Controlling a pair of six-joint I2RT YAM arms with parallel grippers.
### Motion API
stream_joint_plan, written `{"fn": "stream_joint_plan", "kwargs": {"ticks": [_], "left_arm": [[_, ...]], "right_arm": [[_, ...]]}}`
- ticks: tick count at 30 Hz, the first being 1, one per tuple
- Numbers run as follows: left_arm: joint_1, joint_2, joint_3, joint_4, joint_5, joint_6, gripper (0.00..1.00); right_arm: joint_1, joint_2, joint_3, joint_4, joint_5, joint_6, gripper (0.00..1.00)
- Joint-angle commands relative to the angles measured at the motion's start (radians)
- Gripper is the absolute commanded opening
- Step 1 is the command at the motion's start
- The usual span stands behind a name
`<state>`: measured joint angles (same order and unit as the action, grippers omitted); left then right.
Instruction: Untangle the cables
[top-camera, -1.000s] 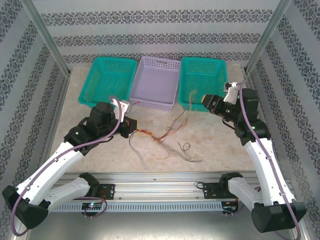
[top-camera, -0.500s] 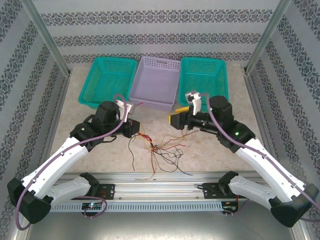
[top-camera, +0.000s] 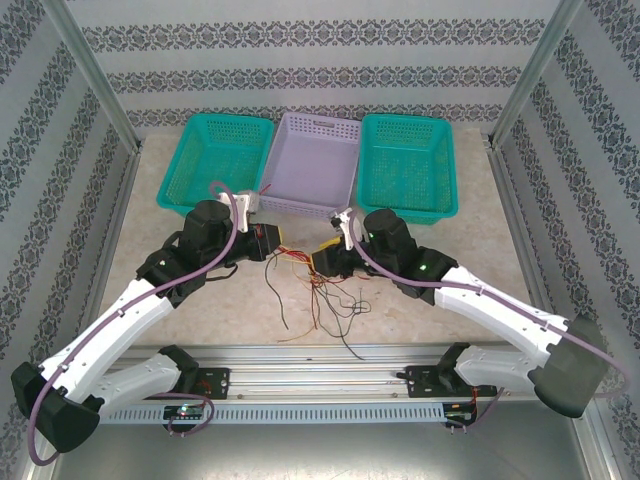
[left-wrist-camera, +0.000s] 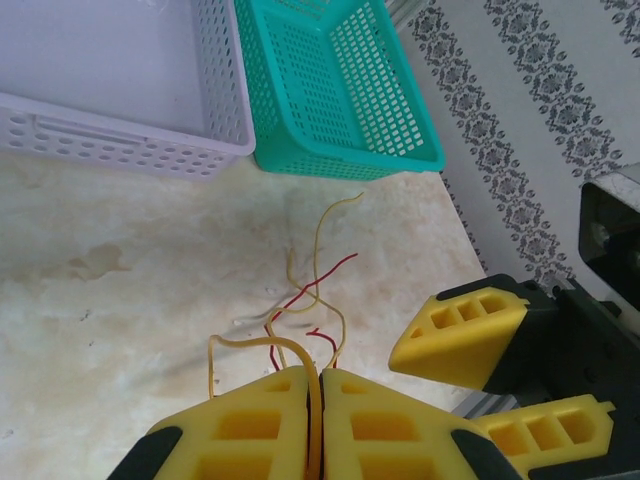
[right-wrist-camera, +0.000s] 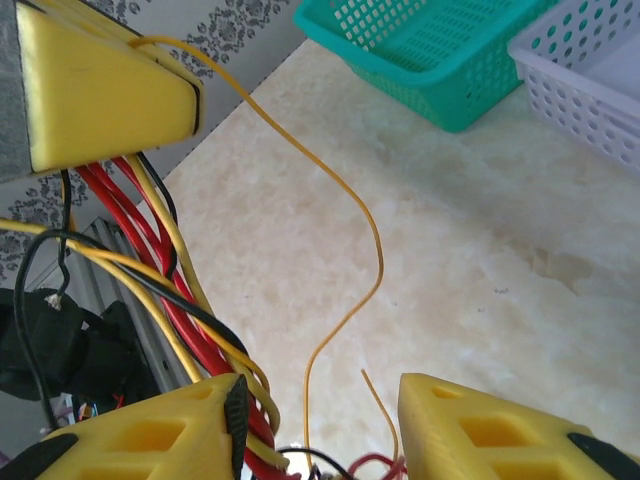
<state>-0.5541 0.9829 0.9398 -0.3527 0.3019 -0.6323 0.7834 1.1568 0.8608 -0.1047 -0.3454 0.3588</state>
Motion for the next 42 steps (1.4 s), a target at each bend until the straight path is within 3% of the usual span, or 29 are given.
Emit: {"fn": "stream_joint_plan", "kwargs": {"ticks": [1,4,8,13,15,19,25,32,35,39,42], "left_arm": [[0.011,-0.004,-0.01,0.062,-0.033,-0.047,0.0],[0.014,-0.003,-0.012,0.06,-0.054,-0.063,0.0],[0.014,0.006,-0.019,0.098,-0.052,-0.093,0.0],[0.016,0.02,-0.013,0.106,-0.038,-0.098,0.0],[0.018,0.002,-0.012,0.073,-0.064,-0.082,0.0],[0.066,-0.039,-0.012,-0.021,-0.092,-0.044,0.0],[0.175,-0.06,-0.001,-0.126,-0.07,-0.007,0.0],[0.233,-0.034,0.02,-0.183,-0.054,0.045,0.0],[0.252,-0.019,0.009,-0.167,-0.015,0.041,0.0],[0.256,-0.005,0.009,-0.172,-0.01,0.054,0.0],[0.278,-0.011,0.017,-0.208,-0.016,0.084,0.0]], "right_arm": [[0.021,0.021,0.001,0.079,-0.012,-0.021,0.44],[0.041,0.028,-0.026,0.115,-0.04,-0.022,0.48],[0.06,0.052,-0.049,0.168,-0.032,-0.007,0.42],[0.07,0.076,-0.027,0.152,0.044,-0.023,0.07],[0.069,0.043,-0.034,0.131,0.106,-0.04,0.0],[0.06,-0.069,-0.048,0.005,0.309,-0.088,0.0],[-0.065,-0.202,-0.087,-0.093,0.291,-0.095,0.0],[-0.19,-0.26,-0.113,-0.091,0.298,-0.036,0.0],[-0.241,-0.272,-0.118,-0.054,0.219,-0.005,0.0],[-0.25,-0.307,-0.101,-0.092,0.303,0.007,0.0],[-0.368,-0.391,-0.129,-0.109,0.364,0.071,0.0]]}}
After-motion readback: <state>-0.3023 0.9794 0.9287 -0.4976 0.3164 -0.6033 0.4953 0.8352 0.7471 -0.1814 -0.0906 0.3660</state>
